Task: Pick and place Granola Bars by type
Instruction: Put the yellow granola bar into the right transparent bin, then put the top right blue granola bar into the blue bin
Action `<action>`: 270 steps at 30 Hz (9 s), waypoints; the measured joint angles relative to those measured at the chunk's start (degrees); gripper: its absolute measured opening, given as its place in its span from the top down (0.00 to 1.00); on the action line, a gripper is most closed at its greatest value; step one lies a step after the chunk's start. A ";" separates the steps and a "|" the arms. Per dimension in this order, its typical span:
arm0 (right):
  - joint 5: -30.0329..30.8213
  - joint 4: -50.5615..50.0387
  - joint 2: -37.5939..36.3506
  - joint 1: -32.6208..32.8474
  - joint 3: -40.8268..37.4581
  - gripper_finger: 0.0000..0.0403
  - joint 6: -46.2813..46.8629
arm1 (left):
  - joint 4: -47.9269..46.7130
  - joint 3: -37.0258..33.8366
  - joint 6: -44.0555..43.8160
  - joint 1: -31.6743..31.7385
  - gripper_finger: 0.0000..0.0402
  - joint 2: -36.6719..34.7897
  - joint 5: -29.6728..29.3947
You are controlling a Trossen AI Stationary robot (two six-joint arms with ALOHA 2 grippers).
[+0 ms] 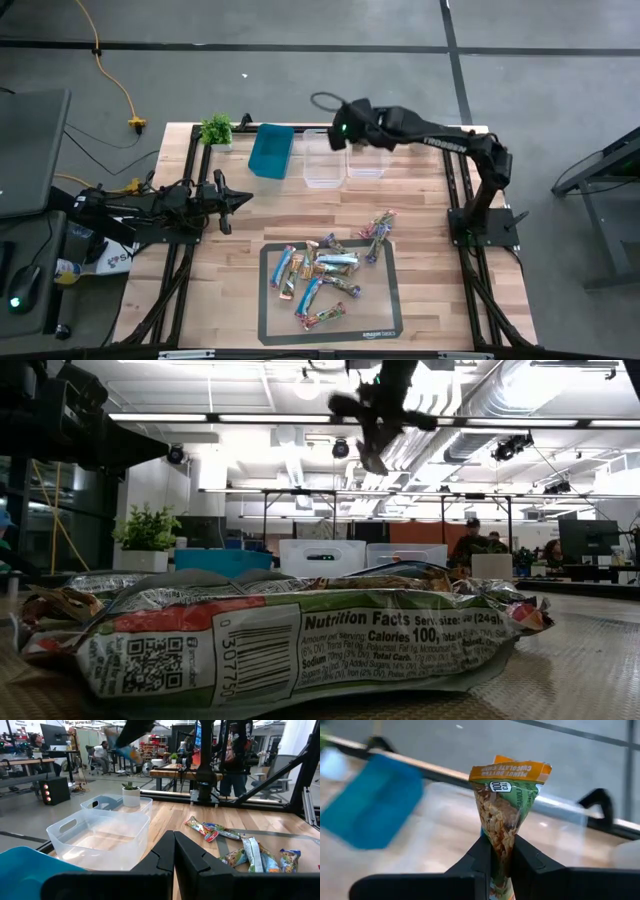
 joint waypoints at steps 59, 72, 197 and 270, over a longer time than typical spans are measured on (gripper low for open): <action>-36.66 24.19 -21.88 -4.17 -28.30 0.59 -27.66 | 0.00 -0.01 -0.02 0.00 1.00 0.01 -0.01; -23.10 -0.70 -20.49 15.66 -28.40 0.60 -41.08 | 0.00 0.00 -0.01 0.00 1.00 0.01 0.01; -5.07 74.66 -9.22 22.72 -28.57 0.86 -42.80 | -0.02 0.01 -0.02 0.00 1.00 0.01 -0.01; -22.69 54.70 37.63 -1.88 14.99 0.62 16.08 | 0.00 0.01 -0.01 0.00 1.00 0.01 0.01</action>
